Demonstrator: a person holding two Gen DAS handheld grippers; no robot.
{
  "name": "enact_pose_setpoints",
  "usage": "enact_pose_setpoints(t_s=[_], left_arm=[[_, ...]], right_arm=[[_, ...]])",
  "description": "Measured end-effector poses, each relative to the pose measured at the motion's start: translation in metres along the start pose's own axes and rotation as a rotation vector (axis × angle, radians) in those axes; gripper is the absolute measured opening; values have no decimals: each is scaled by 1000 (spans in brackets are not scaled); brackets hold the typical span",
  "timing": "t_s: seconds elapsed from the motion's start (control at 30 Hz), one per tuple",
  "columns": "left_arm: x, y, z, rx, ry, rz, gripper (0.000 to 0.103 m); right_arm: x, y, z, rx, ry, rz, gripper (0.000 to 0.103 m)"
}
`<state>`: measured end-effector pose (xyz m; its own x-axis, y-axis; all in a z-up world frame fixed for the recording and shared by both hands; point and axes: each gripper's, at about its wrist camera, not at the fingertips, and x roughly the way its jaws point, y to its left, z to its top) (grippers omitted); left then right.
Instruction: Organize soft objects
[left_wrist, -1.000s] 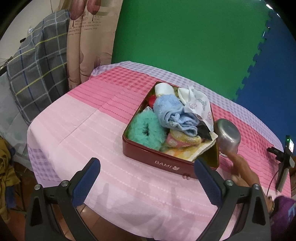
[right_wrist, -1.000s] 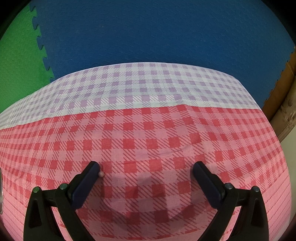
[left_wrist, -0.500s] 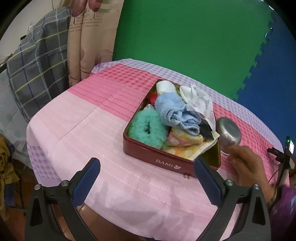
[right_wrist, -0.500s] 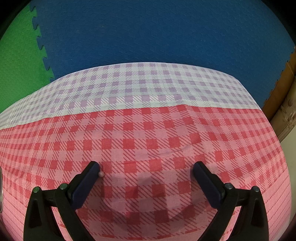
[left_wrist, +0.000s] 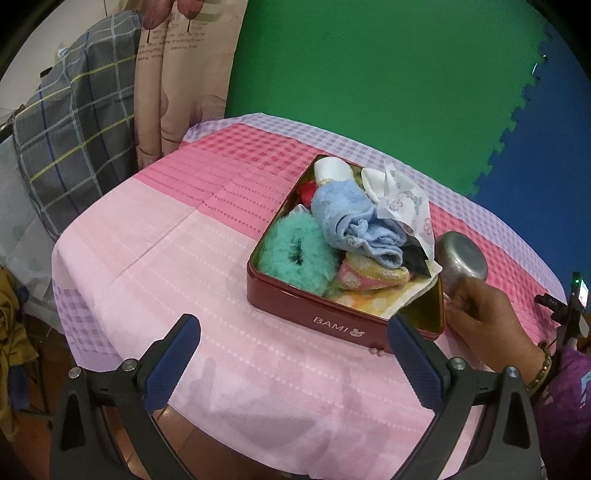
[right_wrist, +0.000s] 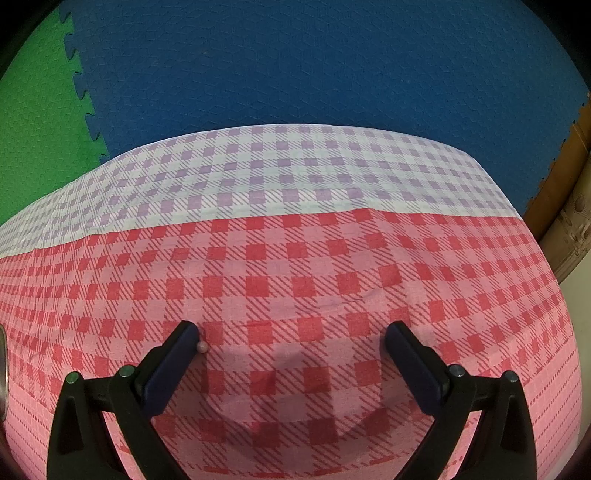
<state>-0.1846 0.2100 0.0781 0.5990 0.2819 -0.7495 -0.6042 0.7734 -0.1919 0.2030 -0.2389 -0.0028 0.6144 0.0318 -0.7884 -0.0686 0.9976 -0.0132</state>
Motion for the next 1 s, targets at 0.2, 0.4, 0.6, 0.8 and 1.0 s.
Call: enact_pose_setpoints(t_s=[0.2,0.4,0.6,0.8,1.0], left_arm=[[-3,-2,-2,15,-11,-1,100],[-4,-3,-1,13,-18,8,100],[-2,-5,-1,29,-6,10,100],[-6,2,1,-3,-34,25,100],[-14,7,3,-28,-78,51,100]], right_arm=[[0,0,0,0,0,0,103],[0,0,0,0,0,0,103],[0,0,0,0,0,0,103],[0,0,0,0,0,0,103],[0,-1,0,0,0,0,103]])
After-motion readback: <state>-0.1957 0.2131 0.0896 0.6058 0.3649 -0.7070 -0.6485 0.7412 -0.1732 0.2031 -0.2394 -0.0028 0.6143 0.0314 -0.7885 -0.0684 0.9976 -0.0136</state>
